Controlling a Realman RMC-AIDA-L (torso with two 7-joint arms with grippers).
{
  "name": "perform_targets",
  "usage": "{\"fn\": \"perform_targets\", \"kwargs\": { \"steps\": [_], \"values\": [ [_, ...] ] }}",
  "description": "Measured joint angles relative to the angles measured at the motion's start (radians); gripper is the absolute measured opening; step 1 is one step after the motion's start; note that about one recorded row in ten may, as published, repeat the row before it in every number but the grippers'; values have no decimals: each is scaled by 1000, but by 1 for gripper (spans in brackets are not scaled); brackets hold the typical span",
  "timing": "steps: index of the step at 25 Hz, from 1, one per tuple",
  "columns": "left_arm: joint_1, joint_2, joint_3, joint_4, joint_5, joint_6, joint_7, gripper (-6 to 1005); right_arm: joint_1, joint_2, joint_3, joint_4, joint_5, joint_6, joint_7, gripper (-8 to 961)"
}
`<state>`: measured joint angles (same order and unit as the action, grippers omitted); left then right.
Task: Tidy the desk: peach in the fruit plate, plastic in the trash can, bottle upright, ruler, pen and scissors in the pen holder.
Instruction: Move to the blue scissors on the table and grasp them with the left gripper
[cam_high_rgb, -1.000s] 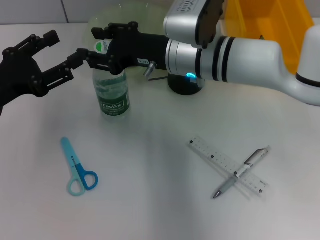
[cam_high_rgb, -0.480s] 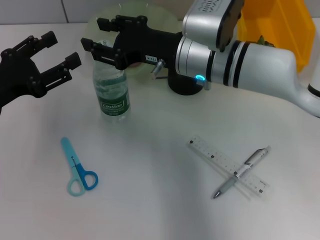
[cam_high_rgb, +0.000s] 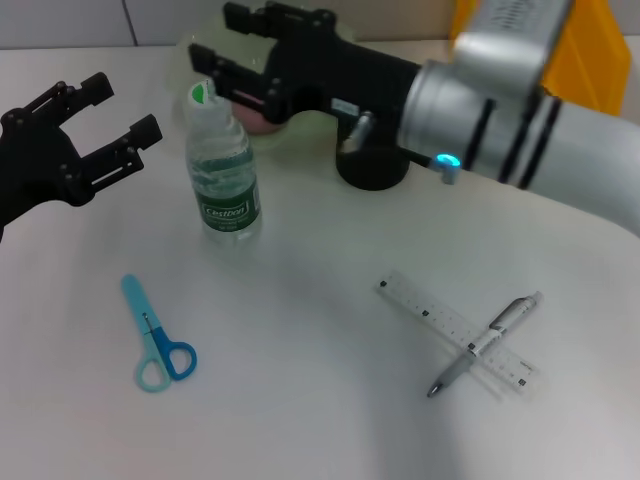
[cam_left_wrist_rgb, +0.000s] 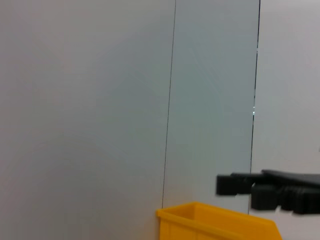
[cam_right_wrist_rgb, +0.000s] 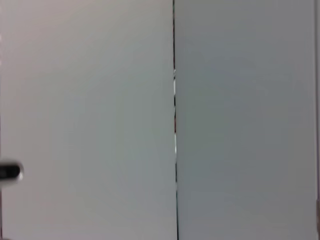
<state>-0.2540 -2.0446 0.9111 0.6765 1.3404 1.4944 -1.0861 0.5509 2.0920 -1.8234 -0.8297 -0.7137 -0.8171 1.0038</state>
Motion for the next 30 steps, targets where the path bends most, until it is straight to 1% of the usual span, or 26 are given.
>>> {"fn": "perform_targets", "kwargs": {
  "steps": [2,3,6,7,8,9,10,13,16,17,18,19,21,22,23,24,25,26,27,30],
  "values": [
    [5,1,0,0,0,-1,0,792,-47,-3,26,-13,-6,-62,0,558],
    [7,1,0,0,0,-1,0,792,-47,-3,26,-13,-6,-62,0,558],
    [11,2,0,0,-1,2,-2,792,-100,-7,47,-32,-10,-133,0,558],
    [12,2,0,0,0,3,-5,792,-137,-8,73,-43,-11,-189,0,558],
    [13,1,0,0,1,4,-7,792,-137,-8,73,-43,-11,-189,0,558],
    [13,0,0,0,2,4,-9,792,-170,-10,105,-47,-15,-250,1,558],
    [13,0,0,0,2,4,-9,791,-170,-10,105,-47,-15,-250,1,558],
    [13,0,0,-1,4,4,-10,791,-216,-12,190,-47,-81,-367,39,558],
    [13,-1,2,-1,4,4,-11,791,-238,-12,288,-51,-206,-458,114,558],
    [13,-2,7,-2,5,4,-12,791,-244,-12,357,-52,-290,-511,181,558],
    [13,-2,7,-2,5,4,-12,791,-245,-13,392,-52,-335,-539,223,558],
    [13,-2,8,-3,5,5,-13,792,-245,-13,392,-52,-335,-539,223,558],
    [13,-2,9,-8,5,7,-13,792,-246,-15,457,-52,-409,-591,290,558],
    [12,-2,11,-13,6,10,-13,792,-250,-17,526,-52,-485,-656,345,558],
    [12,-2,11,-13,6,10,-13,792,-250,-17,526,-52,-485,-656,345,558],
    [12,-2,11,-14,7,11,-13,792,-254,-17,558,-52,-512,-692,361,558],
    [12,-2,12,-14,7,13,-13,792,-263,-17,610,-50,-547,-760,374,558],
    [12,-2,13,-14,7,13,-13,792,-263,-17,610,-50,-547,-760,374,558],
    [12,-4,13,-15,8,16,-13,792,-276,-16,656,-45,-563,-829,374,558],
    [12,-4,14,-18,16,20,-14,791,-289,-15,697,-38,-567,-878,374,558]
  ]
}}
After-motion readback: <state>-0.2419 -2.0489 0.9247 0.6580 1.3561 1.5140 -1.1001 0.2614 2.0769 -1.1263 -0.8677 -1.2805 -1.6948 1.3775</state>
